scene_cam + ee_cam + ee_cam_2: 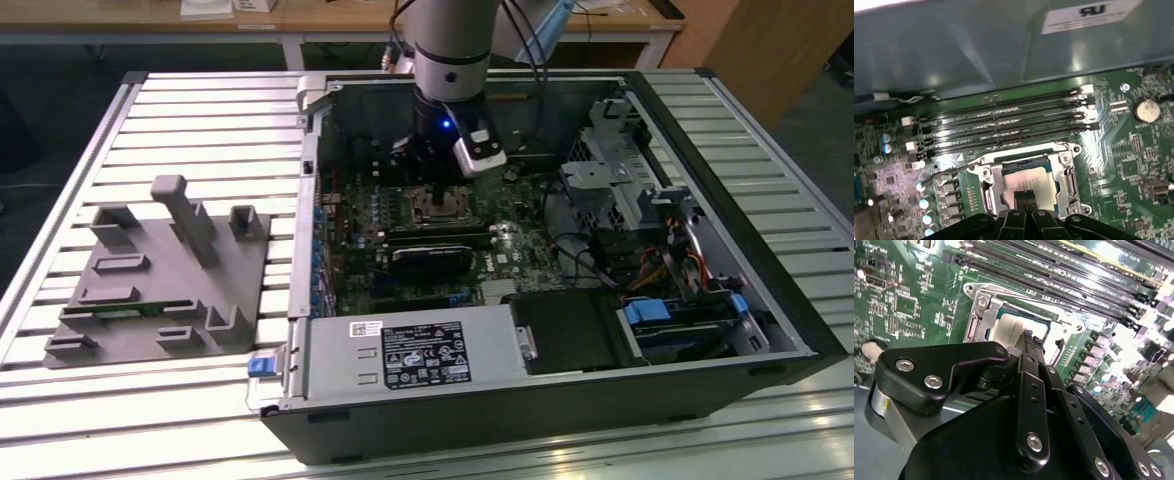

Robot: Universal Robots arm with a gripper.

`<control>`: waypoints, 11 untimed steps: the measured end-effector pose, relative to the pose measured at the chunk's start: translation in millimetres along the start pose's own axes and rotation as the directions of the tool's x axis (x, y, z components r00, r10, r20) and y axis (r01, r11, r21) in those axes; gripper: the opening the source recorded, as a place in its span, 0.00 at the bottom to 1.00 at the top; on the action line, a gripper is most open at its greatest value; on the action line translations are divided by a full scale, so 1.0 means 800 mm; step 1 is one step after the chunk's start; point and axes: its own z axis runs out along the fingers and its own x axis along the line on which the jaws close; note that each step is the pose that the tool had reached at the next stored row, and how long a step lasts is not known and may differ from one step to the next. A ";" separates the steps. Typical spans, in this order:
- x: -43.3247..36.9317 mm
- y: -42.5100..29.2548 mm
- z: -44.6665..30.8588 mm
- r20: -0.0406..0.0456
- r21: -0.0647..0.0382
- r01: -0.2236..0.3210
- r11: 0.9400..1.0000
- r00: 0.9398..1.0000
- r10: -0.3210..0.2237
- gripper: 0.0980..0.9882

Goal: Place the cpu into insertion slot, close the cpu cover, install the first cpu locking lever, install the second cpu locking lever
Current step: 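Close the cpu cover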

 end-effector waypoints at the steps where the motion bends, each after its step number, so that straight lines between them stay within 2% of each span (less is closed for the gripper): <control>1: 0.000 0.0000 0.0001 0.000 0.000 0.016 1.000 1.000 -0.016 0.01; 7: 0.000 -0.0001 0.0007 0.002 -0.002 0.077 0.997 0.997 -0.077 0.01; 9: 0.000 -0.0001 0.0007 0.002 -0.006 0.094 0.996 0.996 -0.094 0.01; 11: 0.000 -0.0002 0.0009 0.008 -0.010 0.106 0.994 0.994 -0.106 0.01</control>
